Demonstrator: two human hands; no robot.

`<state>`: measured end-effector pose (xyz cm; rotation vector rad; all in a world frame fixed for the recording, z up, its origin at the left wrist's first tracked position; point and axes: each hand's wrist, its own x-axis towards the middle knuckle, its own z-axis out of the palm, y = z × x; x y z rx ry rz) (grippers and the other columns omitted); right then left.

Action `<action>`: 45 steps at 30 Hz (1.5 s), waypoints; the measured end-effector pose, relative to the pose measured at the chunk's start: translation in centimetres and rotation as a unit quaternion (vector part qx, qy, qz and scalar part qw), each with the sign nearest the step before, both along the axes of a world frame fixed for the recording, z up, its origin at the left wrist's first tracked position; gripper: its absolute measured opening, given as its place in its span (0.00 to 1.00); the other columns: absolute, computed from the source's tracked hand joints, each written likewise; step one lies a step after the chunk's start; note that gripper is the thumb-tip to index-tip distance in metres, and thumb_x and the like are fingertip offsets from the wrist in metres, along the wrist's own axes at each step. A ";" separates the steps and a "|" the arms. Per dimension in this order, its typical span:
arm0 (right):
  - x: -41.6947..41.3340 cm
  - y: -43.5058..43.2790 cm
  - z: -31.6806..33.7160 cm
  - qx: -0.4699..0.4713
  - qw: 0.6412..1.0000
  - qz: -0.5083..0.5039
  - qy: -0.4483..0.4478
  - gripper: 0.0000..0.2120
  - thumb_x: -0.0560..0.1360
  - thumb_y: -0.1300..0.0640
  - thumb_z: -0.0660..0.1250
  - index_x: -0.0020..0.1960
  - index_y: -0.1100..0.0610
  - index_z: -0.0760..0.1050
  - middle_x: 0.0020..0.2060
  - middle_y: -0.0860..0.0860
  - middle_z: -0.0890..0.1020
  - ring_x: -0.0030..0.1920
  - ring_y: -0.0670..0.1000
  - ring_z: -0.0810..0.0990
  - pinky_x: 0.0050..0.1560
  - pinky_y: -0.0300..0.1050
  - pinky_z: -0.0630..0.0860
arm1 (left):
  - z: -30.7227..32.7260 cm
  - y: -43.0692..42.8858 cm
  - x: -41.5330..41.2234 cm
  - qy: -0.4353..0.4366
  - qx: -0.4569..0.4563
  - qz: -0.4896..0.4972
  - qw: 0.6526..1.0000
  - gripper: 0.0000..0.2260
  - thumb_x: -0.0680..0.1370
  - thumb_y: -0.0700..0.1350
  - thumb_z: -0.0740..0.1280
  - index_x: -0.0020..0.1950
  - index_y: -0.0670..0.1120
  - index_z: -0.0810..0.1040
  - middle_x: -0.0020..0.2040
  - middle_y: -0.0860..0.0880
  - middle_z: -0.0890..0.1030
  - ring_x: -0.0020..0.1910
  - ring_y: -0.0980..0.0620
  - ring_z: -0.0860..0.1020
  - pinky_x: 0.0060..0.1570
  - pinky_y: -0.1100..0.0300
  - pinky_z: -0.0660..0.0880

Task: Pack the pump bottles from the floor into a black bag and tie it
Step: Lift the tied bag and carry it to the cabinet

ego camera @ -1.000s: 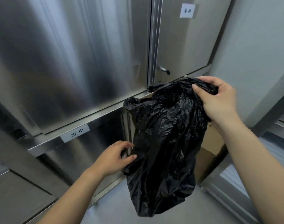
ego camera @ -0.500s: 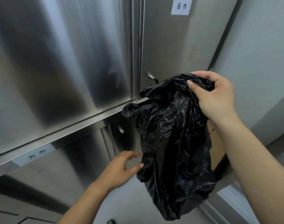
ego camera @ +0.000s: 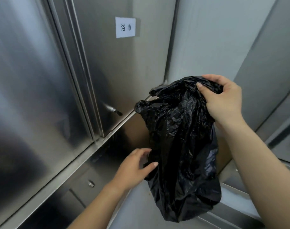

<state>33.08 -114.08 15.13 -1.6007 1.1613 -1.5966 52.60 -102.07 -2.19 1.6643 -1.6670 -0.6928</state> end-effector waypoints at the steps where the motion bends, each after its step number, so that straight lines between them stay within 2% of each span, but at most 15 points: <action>1: 0.0 -0.4 0.0 0.001 1.000 -0.015 -0.002 0.07 0.69 0.56 0.73 0.40 0.44 0.80 0.38 0.39 0.83 0.41 0.39 0.82 0.49 0.38 0.78 | 0.0 -1.0 0.4 -0.009 0.000 -0.013 1.000 0.25 0.72 0.61 0.67 0.66 0.55 0.71 0.57 0.58 0.73 0.55 0.66 0.71 0.51 0.79 0.65; 6: 0.3 -1.7 0.2 -0.004 0.998 -0.070 0.005 0.07 0.70 0.56 0.73 0.42 0.45 0.80 0.42 0.43 0.84 0.45 0.42 0.82 0.55 0.42 0.78 | -0.6 -4.6 1.3 -0.026 0.001 -0.076 0.997 0.29 0.71 0.63 0.66 0.68 0.53 0.69 0.60 0.56 0.74 0.59 0.63 0.72 0.57 0.68 0.70; 9: 0.4 -1.9 0.5 -0.006 0.995 -0.096 0.005 0.06 0.70 0.56 0.73 0.43 0.45 0.80 0.41 0.42 0.83 0.43 0.40 0.82 0.52 0.39 0.78 | -1.1 -5.9 1.1 -0.008 0.003 -0.108 0.994 0.28 0.71 0.63 0.66 0.68 0.53 0.70 0.60 0.56 0.74 0.59 0.62 0.72 0.58 0.64 0.72; 11: 0.4 -2.0 0.7 -0.011 0.994 -0.111 0.004 0.07 0.70 0.57 0.73 0.43 0.45 0.79 0.39 0.41 0.83 0.41 0.37 0.81 0.50 0.36 0.77 | -1.5 -6.3 0.7 0.003 -0.004 -0.118 0.993 0.26 0.71 0.62 0.66 0.66 0.54 0.71 0.58 0.57 0.75 0.58 0.62 0.73 0.56 0.66 0.72; 14: 0.3 -1.8 0.6 -0.012 0.991 -0.130 0.008 0.07 0.70 0.57 0.73 0.44 0.47 0.80 0.39 0.41 0.82 0.41 0.37 0.81 0.50 0.35 0.77 | -2.0 -6.8 0.1 0.029 -0.012 -0.108 0.994 0.22 0.72 0.58 0.68 0.64 0.54 0.73 0.54 0.57 0.76 0.53 0.62 0.74 0.49 0.77 0.66; 18: -0.1 -1.5 0.5 -0.011 0.991 -0.131 -0.005 0.07 0.70 0.59 0.73 0.44 0.48 0.80 0.39 0.42 0.83 0.40 0.39 0.81 0.49 0.37 0.78 | -2.6 -7.0 -0.6 0.043 -0.020 -0.105 0.993 0.17 0.73 0.55 0.68 0.60 0.52 0.76 0.52 0.57 0.76 0.51 0.62 0.75 0.47 0.79 0.66; 21: -0.6 -1.3 0.6 -0.011 0.993 -0.118 -0.021 0.07 0.70 0.59 0.73 0.42 0.47 0.80 0.38 0.44 0.83 0.40 0.41 0.82 0.49 0.39 0.79 | -2.9 -6.9 -1.2 0.050 -0.014 -0.102 0.993 0.17 0.74 0.54 0.68 0.60 0.52 0.75 0.51 0.57 0.76 0.51 0.61 0.75 0.49 0.74 0.69; 24: -1.3 -1.3 0.8 -0.015 0.993 -0.108 -0.037 0.07 0.69 0.59 0.73 0.42 0.48 0.81 0.38 0.45 0.84 0.40 0.43 0.82 0.49 0.41 0.79 | -3.2 -6.8 -2.0 0.077 0.002 -0.084 0.993 0.17 0.73 0.53 0.69 0.61 0.54 0.75 0.51 0.56 0.77 0.51 0.59 0.77 0.52 0.61 0.74; 27: -2.1 -1.3 0.8 -0.016 0.994 -0.098 -0.045 0.06 0.69 0.59 0.73 0.43 0.49 0.80 0.38 0.45 0.84 0.40 0.42 0.82 0.47 0.38 0.79 | -3.5 -6.7 -3.0 0.087 0.009 -0.057 0.995 0.11 0.74 0.51 0.69 0.56 0.55 0.76 0.48 0.57 0.79 0.50 0.60 0.78 0.51 0.60 0.75; 31: -3.2 -1.1 0.7 -0.014 0.995 -0.079 -0.054 0.06 0.69 0.59 0.73 0.42 0.48 0.81 0.37 0.43 0.84 0.39 0.42 0.82 0.45 0.37 0.78 | -3.5 -6.2 -4.8 0.089 -0.002 -0.038 0.995 0.03 0.74 0.47 0.69 0.46 0.50 0.77 0.44 0.54 0.81 0.47 0.57 0.79 0.48 0.60 0.75; 33: -4.0 -1.0 0.8 -0.013 0.996 -0.073 -0.056 0.06 0.69 0.59 0.73 0.41 0.48 0.81 0.38 0.44 0.84 0.40 0.42 0.83 0.45 0.37 0.78 | -3.1 -5.8 -5.5 0.085 -0.020 -0.034 0.996 0.04 0.74 0.45 0.69 0.42 0.50 0.75 0.40 0.53 0.80 0.43 0.56 0.79 0.44 0.61 0.73; 37: -5.8 -1.0 0.9 -0.021 0.995 -0.067 -0.070 0.07 0.69 0.59 0.73 0.40 0.47 0.80 0.37 0.42 0.84 0.39 0.41 0.82 0.45 0.37 0.78 | -2.7 -4.3 -5.3 0.122 -0.019 0.001 0.992 0.07 0.75 0.44 0.69 0.39 0.51 0.73 0.33 0.56 0.76 0.33 0.60 0.74 0.37 0.63 0.69; 42: -8.0 -1.0 -0.2 -0.009 0.995 -0.059 -0.076 0.07 0.70 0.58 0.73 0.42 0.46 0.80 0.39 0.43 0.84 0.40 0.41 0.82 0.46 0.38 0.78 | -2.5 -2.0 -4.1 0.179 -0.024 0.039 0.983 0.09 0.75 0.41 0.69 0.37 0.53 0.75 0.32 0.55 0.77 0.34 0.60 0.73 0.37 0.65 0.69; 45: -9.5 -0.9 -1.2 0.003 0.996 -0.064 -0.066 0.06 0.70 0.56 0.73 0.42 0.45 0.80 0.41 0.43 0.84 0.42 0.42 0.82 0.50 0.42 0.79 | -2.0 -0.6 -3.7 0.209 -0.032 0.071 0.975 0.11 0.75 0.38 0.69 0.37 0.54 0.78 0.33 0.55 0.80 0.34 0.62 0.75 0.37 0.69 0.70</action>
